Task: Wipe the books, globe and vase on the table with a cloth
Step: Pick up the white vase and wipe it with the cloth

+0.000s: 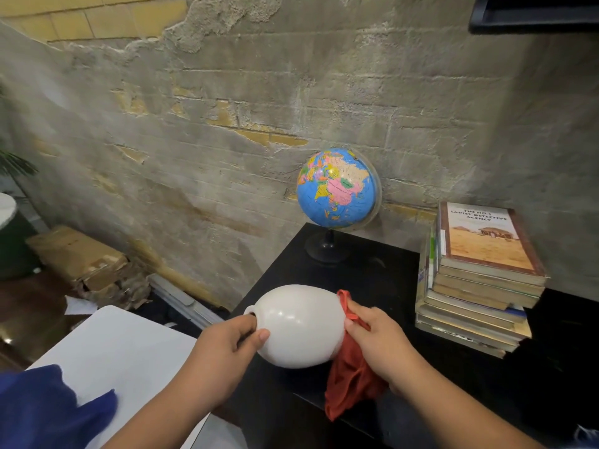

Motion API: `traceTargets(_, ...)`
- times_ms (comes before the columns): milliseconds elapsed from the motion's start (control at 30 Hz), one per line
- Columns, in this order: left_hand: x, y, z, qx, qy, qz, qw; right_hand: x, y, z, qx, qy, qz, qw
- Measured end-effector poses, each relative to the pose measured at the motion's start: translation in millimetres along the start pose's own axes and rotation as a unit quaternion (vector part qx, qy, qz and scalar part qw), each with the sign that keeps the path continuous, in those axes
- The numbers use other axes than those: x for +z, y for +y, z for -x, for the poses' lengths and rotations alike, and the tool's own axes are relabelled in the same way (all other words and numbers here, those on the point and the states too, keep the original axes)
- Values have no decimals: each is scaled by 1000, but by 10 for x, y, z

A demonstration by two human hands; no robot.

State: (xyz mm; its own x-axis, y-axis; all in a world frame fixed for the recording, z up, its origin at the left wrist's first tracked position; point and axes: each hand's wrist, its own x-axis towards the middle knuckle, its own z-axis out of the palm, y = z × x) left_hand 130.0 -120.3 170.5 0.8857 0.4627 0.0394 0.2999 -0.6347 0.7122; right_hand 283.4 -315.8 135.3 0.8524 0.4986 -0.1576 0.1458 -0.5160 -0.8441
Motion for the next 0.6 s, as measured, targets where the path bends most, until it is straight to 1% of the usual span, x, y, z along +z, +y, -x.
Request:
traceTargets(67, 11, -14, 18, -2, -1, 0, 1000, 21, -23, 46, -39, -11, -1, 999)
traceTargets(100, 10, -17, 30, -3, -1, 1, 1000, 19, -19, 49, -35, -13, -11, 999)
traceTargets(167, 13, -10, 58, -4, 1, 3, 1000, 0, 13, 17, 1, 4, -38, 999)
traceTargets(233, 30, -10, 79, 7, 4, -6, 1000, 6, -19, 38, 9, 16, 4, 1000)
traceTargets(267, 36, -6, 92, 10, 6, -15, 1000, 27, -65, 80, -17, 13, 30, 999)
traceTargets(367, 51, 8, 128, 14, 9, -35, 999, 141, -262, 315, -132, -19, 26, 991)
traceTargets(433, 58, 16, 151, 9, 13, -39, 999, 189, -293, 394, -181, -23, 49, 982)
traceTargets(500, 73, 13, 173, -3, 14, -29, 999, 169, -258, 354, -156, 5, 35, 987)
traceTargets(567, 101, 11, 189, -11, 12, -21, 1000, 183, -220, 345, -125, 34, 51, 990)
traceTargets(600, 112, 24, 196, -13, 12, -19, 1000, 210, -250, 396, -140, 39, 70, 987)
